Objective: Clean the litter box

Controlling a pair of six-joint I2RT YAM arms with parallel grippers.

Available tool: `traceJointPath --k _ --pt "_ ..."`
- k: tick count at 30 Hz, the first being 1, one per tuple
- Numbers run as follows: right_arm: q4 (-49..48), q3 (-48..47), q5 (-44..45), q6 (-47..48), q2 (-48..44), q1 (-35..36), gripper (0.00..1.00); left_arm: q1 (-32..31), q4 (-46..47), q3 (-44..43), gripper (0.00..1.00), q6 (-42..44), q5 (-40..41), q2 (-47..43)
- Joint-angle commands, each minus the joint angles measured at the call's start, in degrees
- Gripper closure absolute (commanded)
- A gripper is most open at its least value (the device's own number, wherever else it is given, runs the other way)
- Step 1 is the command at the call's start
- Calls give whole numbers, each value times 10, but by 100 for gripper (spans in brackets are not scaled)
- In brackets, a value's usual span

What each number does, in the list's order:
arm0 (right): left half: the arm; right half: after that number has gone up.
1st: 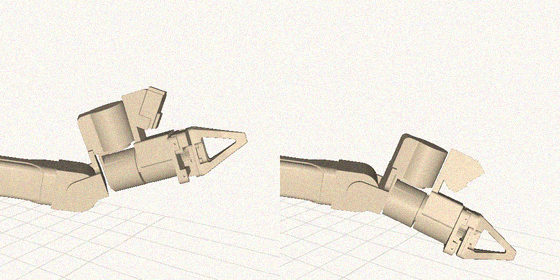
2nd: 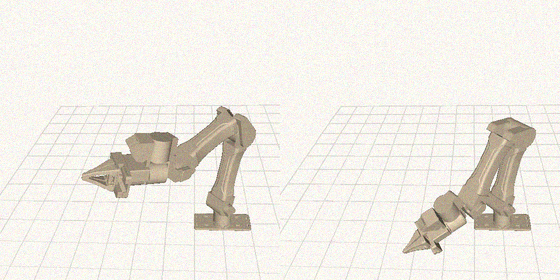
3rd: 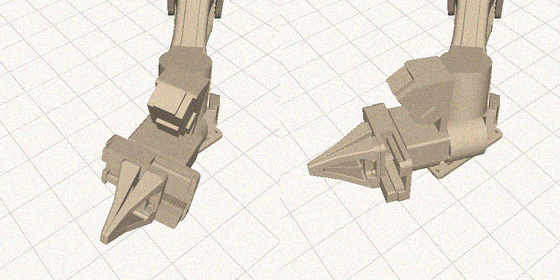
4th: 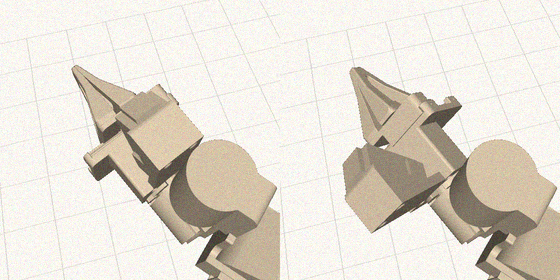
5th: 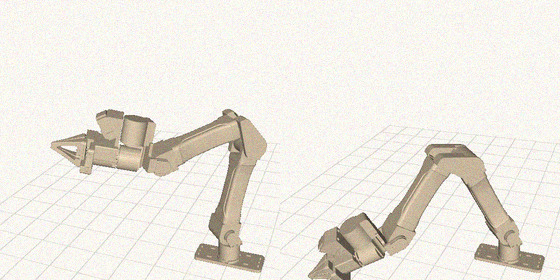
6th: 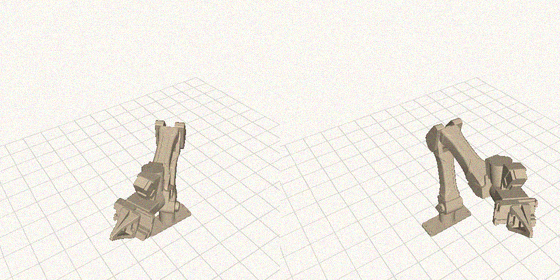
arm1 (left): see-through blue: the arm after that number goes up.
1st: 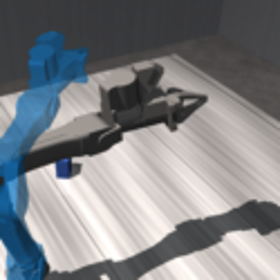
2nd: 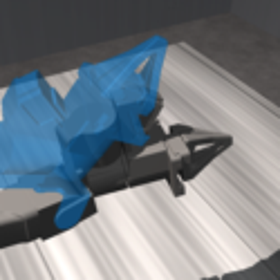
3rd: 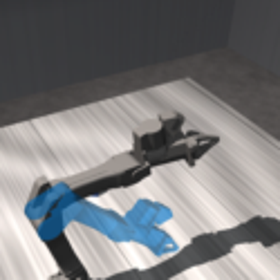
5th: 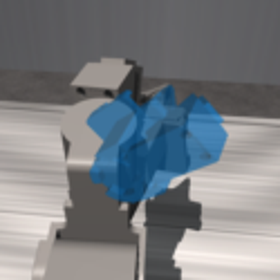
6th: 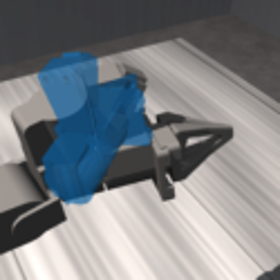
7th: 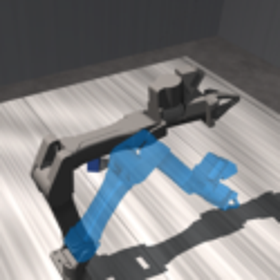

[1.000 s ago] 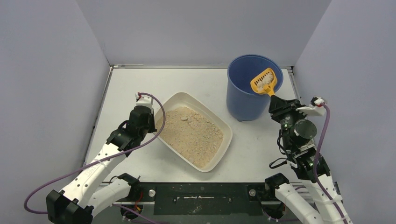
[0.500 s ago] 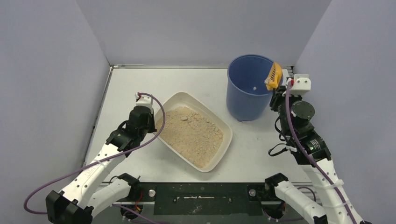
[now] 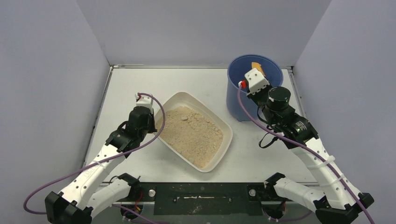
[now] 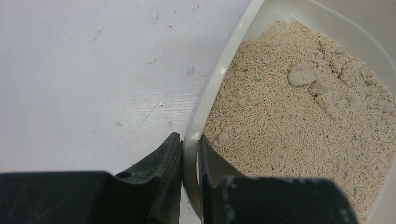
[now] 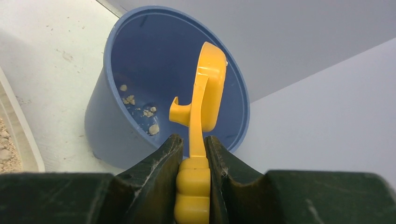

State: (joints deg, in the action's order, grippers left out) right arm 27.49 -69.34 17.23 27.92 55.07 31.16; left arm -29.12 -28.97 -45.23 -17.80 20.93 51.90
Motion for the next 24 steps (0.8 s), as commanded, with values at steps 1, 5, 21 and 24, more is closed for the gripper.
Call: traceJointPath --k 1,5,21,24 --pt "-6 -46 39 66 3 15 100 -7 30 -18 100 7 3 -19" --pt "-10 -55 37 64 11 22 100 -7 31 -18 100 7 3 -17" --pt "-66 -102 -136 -172 -3 27 100 -8 31 -18 100 8 9 -4" --pt "-63 -101 -167 -221 -8 28 100 -8 30 -19 100 8 11 -1"
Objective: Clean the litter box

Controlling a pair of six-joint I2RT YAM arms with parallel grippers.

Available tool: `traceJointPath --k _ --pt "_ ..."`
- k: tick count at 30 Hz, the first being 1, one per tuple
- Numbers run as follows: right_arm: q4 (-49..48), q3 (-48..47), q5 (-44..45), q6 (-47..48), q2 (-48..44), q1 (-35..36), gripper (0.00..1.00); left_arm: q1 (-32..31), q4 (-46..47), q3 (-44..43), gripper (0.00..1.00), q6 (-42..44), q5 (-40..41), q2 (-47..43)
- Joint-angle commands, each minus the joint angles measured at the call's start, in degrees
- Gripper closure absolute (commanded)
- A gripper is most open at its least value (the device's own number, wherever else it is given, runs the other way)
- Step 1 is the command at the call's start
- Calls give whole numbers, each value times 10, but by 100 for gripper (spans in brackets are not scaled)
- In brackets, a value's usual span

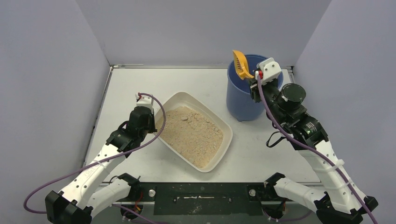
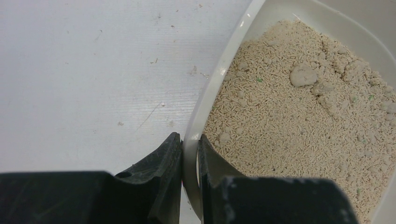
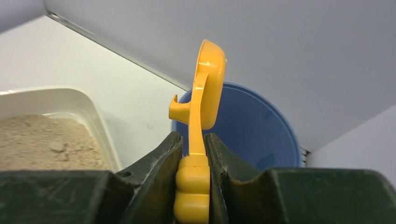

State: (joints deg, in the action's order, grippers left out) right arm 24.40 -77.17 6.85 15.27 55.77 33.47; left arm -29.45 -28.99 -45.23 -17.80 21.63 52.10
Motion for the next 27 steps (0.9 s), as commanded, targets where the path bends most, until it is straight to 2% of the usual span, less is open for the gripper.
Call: traceJointPath --k 1,7,16,27 --pt "-31 -22 -85 -112 -17 4 100 -5 31 -19 100 7 6 -3" --pt "-23 11 -154 -233 -31 4 100 -5 29 -20 100 5 8 5" --pt "51 62 -173 -354 -3 4 100 -5 24 -21 100 -1 8 11" --pt "73 158 -224 -514 15 -24 100 -6 17 -20 100 -14 6 11"
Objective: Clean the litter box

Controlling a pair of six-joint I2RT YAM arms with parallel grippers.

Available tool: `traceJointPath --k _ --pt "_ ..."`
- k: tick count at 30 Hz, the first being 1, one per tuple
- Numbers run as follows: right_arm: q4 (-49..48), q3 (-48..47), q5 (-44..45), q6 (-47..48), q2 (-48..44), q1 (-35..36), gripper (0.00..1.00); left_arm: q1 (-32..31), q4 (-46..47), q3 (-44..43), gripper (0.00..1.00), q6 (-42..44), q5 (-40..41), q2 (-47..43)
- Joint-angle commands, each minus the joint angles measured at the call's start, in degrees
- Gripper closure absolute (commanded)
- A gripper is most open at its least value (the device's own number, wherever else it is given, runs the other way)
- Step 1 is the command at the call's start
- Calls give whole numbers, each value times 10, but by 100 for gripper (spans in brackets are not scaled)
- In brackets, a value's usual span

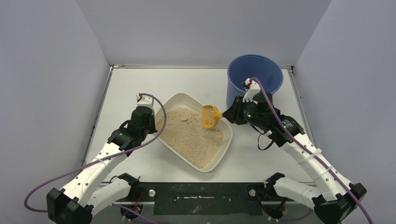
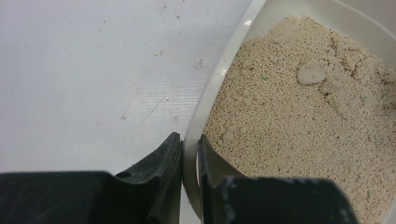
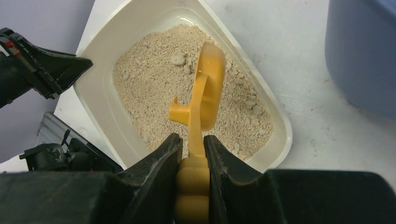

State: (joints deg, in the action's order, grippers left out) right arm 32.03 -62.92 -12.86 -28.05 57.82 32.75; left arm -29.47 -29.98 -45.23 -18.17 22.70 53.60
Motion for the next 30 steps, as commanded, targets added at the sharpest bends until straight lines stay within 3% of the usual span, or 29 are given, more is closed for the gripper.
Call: traceJointPath --k 1,9,23,30 --pt "-4 24 -35 -94 -7 -24 100 -6 24 -21 100 -15 -2 -4" --pt "46 75 -78 -179 -25 -96 100 -6 -16 -21 100 -65 -15 4" --pt "149 69 -19 -193 -14 -110 100 -30 -43 28 100 -164 -84 2" --pt "113 97 -23 -205 -24 -111 100 -75 -29 67 100 -219 -80 6"
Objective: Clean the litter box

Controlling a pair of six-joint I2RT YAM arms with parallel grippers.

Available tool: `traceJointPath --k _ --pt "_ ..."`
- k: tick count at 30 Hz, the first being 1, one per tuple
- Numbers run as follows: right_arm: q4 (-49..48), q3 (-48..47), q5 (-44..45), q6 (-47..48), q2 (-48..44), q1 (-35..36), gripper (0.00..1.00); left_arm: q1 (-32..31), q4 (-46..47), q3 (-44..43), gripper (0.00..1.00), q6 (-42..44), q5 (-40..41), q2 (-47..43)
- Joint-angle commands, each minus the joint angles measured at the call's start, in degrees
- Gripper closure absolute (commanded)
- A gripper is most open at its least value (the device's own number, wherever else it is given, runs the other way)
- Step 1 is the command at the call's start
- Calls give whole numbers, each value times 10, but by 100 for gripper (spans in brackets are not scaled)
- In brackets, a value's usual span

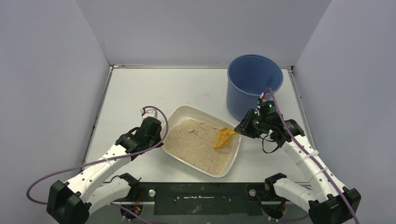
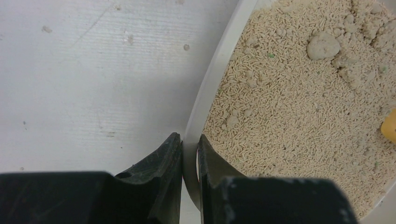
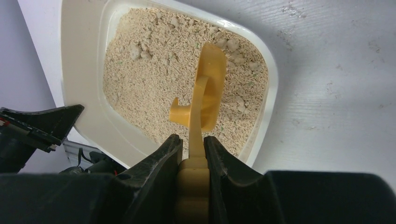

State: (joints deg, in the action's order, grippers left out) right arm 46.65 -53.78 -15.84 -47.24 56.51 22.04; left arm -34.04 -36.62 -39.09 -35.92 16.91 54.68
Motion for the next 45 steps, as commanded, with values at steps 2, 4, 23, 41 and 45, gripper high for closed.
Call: traceJointPath --k 2,4,23,41,45 --pt "-48 19 8 -20 -15 -4 100 -47 37 16 100 -54 -12 0" --pt "-59 33 14 -22 -19 -5 100 -64 40 26 100 -67 -6 5" --pt "-304 211 -116 -46 44 -7 100 -110 93 69 100 -66 0 79" --pt "-650 305 -19 -209 174 100 100 -141 112 55 100 -39 -5 92" --pt "-727 334 15 -245 193 112 100 -158 100 35 100 -30 17 77"
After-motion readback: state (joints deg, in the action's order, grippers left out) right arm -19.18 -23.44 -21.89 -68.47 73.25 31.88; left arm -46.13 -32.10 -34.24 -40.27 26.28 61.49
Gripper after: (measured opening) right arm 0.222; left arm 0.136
